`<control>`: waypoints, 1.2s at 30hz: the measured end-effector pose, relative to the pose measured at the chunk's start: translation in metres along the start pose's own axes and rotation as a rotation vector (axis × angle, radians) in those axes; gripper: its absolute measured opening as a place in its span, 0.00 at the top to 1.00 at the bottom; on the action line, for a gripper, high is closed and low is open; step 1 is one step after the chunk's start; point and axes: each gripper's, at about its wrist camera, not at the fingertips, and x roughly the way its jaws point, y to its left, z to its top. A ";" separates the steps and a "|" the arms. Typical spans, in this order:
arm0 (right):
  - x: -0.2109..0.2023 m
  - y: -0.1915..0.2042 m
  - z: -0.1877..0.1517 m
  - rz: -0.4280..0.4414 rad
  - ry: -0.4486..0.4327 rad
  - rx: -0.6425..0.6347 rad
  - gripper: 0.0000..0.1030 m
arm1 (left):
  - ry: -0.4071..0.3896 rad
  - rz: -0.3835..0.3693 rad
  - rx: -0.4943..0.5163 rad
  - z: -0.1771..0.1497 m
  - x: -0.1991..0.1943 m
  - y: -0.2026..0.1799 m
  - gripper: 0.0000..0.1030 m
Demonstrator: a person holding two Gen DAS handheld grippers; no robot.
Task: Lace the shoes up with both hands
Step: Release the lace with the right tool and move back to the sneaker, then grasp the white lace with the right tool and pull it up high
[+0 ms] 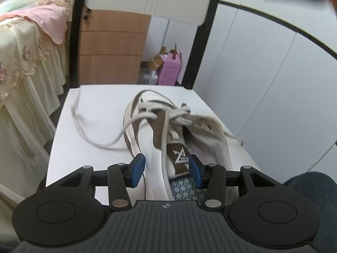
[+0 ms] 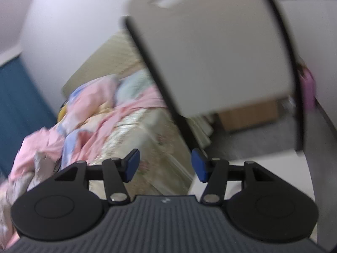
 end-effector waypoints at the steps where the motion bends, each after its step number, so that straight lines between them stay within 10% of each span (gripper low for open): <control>1: -0.004 -0.015 -0.007 -0.010 -0.009 0.060 0.45 | -0.011 0.005 -0.003 0.001 -0.002 -0.001 0.51; 16: -0.028 -0.185 -0.124 0.007 -0.070 0.826 0.43 | -0.162 0.154 0.021 0.006 -0.016 -0.019 0.52; 36: 0.024 -0.195 -0.129 0.045 0.102 0.921 0.39 | -0.143 0.223 0.041 0.012 0.007 -0.028 0.87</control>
